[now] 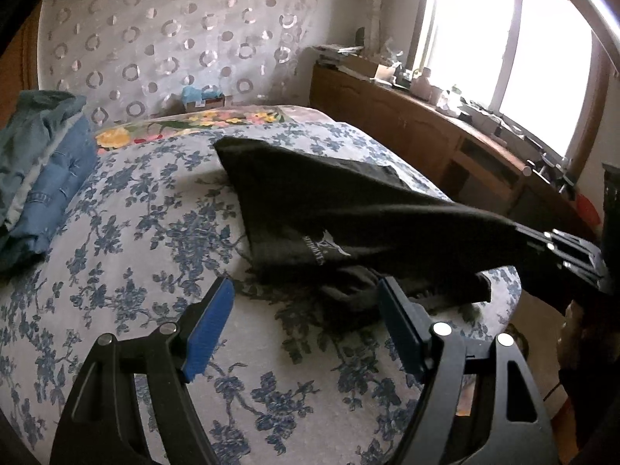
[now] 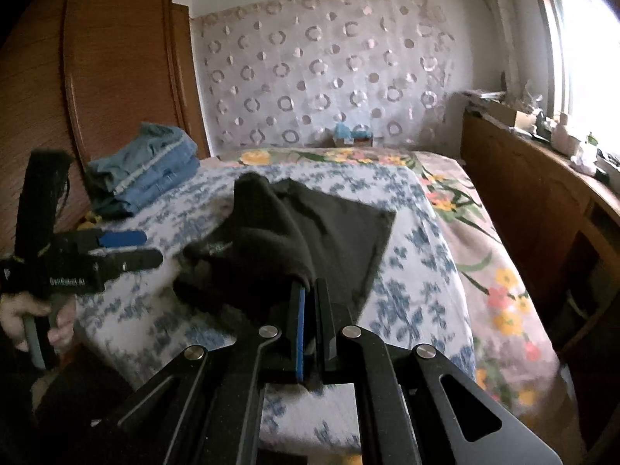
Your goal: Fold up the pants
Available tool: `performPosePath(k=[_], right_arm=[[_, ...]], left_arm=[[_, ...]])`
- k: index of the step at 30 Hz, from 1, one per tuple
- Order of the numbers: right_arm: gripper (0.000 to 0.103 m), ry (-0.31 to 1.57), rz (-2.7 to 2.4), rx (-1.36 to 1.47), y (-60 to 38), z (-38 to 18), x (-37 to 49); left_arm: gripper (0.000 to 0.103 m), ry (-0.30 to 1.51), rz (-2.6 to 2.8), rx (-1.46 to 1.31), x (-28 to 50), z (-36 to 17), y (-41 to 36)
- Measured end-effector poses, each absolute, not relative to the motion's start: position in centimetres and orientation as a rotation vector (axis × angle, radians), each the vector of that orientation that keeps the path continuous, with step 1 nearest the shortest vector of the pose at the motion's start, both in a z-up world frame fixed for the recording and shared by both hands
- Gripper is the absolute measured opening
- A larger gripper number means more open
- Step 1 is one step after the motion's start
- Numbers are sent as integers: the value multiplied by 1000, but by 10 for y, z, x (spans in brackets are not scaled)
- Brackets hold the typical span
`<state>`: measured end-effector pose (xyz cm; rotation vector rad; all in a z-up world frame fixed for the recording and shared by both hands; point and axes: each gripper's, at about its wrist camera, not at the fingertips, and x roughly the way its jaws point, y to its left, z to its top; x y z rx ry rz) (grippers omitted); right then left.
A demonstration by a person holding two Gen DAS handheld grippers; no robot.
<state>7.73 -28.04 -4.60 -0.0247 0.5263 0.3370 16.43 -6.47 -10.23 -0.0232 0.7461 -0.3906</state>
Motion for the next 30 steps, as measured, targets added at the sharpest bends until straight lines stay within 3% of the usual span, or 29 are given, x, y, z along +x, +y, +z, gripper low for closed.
performPosePath(k=[11, 30], right_arm=[[4, 633, 334, -1, -282, -62, 83], [12, 596, 316, -10, -286, -47, 71]], left_arm=[[78, 759, -388, -13, 164, -108, -69], [78, 775, -337, 11, 162, -122, -59]])
